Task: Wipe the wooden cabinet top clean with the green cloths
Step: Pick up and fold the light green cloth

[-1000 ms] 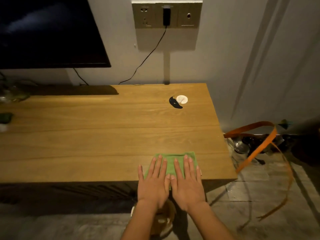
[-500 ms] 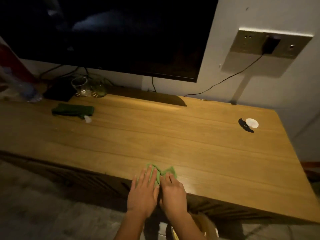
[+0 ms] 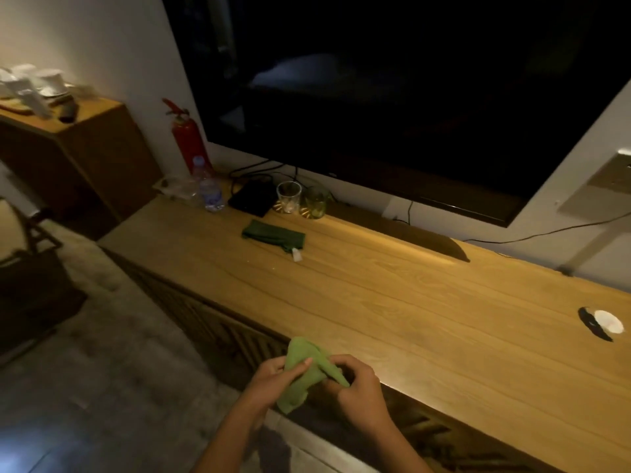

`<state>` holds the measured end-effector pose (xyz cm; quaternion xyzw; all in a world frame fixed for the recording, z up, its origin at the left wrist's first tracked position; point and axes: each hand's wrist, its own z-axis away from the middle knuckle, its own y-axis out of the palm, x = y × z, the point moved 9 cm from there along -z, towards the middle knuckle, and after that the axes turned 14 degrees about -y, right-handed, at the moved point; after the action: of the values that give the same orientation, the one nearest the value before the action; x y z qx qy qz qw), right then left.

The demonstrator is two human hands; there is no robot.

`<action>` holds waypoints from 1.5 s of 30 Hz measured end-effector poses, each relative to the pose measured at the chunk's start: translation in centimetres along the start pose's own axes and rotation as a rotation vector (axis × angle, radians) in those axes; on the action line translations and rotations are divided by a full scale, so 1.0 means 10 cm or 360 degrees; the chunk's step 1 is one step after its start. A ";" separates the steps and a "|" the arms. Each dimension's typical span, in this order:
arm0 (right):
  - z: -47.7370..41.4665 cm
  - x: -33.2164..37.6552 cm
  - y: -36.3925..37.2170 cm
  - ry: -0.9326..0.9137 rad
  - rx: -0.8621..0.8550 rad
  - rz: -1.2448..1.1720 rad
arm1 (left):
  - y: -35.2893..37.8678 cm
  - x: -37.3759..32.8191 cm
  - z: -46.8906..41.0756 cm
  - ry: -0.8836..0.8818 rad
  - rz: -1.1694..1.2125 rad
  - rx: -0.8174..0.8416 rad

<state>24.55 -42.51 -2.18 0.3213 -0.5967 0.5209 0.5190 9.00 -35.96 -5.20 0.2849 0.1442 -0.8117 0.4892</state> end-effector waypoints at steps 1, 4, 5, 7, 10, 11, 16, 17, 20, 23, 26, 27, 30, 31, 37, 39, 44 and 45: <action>0.00 0.06 0.05 -0.0010 0.0006 -0.0073 | -0.12 -0.13 0.08 0.0067 0.0003 -0.0025; -0.01 0.17 0.26 0.0033 0.0166 -0.0278 | -0.36 -0.49 0.28 0.0254 -0.0065 -0.0101; -0.01 0.20 0.38 0.0062 0.0284 -0.0416 | -0.37 -0.59 0.34 0.0297 -0.0143 -0.0089; 0.00 0.29 0.62 0.0097 0.0545 -0.0736 | -0.34 -0.76 0.45 0.0400 -0.0326 -0.0046; -0.03 0.36 0.80 0.0202 0.0802 -0.1020 | -0.24 -0.98 0.60 0.0534 -0.0623 0.0101; -0.05 0.36 0.83 0.0281 0.0805 -0.1213 | -0.25 -1.04 0.62 0.0545 -0.0679 0.0145; -0.28 0.27 0.99 0.0484 0.0525 -0.2039 | -0.57 -1.43 0.51 0.0571 -0.0433 0.0139; -0.33 0.18 1.06 0.0626 0.0475 -0.2013 | -0.65 -1.49 0.44 0.0553 -0.0339 0.0117; -0.48 0.01 1.28 0.0910 0.0348 -0.2001 | -0.87 -1.57 0.21 0.0453 -0.0099 0.0070; -0.80 0.09 1.37 0.0905 0.0272 -0.2067 | -1.13 -1.65 -0.04 0.0373 0.0015 -0.0103; -1.19 0.22 1.36 0.0694 0.0190 -0.1961 | -1.48 -1.67 -0.27 0.0260 -0.0001 -0.0396; -1.31 0.22 1.31 0.0648 0.0116 -0.1818 | -1.56 -1.66 -0.35 0.0215 -0.0060 -0.0440; -1.61 0.14 1.14 0.0545 -0.0088 -0.1291 | -1.75 -1.62 -0.66 0.0117 -0.0409 -0.0531; -1.69 0.14 1.11 0.0497 -0.0095 -0.1130 | -1.81 -1.61 -0.75 0.0096 -0.0543 -0.0594; -2.05 0.12 1.22 0.0447 -0.0061 -0.0914 | -2.02 -1.61 -1.21 0.0059 -0.0666 -0.0576; -2.18 0.04 1.26 0.0508 -0.0122 -0.0926 | -2.07 -1.73 -1.35 0.0087 -0.0653 -0.0558; -2.51 -0.14 1.28 0.0651 -0.0418 -0.0804 | -2.07 -2.00 -1.64 0.0024 -0.0370 -0.0128; -2.56 -0.16 1.28 0.0680 -0.0476 -0.0769 | -2.07 -2.05 -1.70 0.0040 -0.0439 -0.0059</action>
<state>20.39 -15.10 -9.52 0.2574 -0.4511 0.3455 0.7816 3.70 -2.74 -7.34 0.2633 0.2031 -0.8647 0.3763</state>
